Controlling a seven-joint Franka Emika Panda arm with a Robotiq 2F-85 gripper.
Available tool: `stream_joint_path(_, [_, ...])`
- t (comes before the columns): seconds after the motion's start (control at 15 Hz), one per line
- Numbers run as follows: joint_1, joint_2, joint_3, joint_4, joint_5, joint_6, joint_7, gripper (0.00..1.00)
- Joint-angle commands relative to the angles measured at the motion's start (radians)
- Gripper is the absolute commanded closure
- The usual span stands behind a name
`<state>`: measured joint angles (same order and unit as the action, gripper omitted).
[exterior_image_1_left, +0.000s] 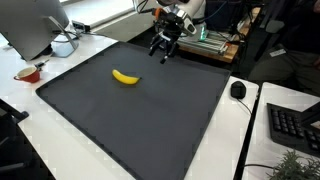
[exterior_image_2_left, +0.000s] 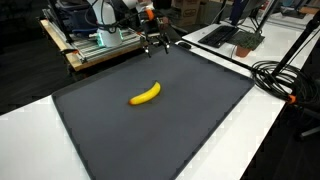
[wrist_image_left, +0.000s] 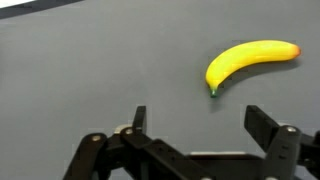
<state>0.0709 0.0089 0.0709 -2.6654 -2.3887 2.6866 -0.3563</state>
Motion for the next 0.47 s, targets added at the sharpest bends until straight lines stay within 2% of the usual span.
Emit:
stream_joint_path(0.0, [0.051, -0.194, 0.048, -0.112, -0.107, 0.025, 0.024, 0.0])
stream_joint_path(0.07, [0.066, -0.22, 0.059, -0.126, -0.134, 0.031, 0.017, 0.0])
stream_joint_path(0.13, [0.047, -0.123, 0.043, -0.068, -0.075, 0.018, 0.003, 0.0])
stream_joint_path(0.4, [0.052, -0.134, 0.047, -0.074, -0.082, 0.019, 0.004, 0.0])
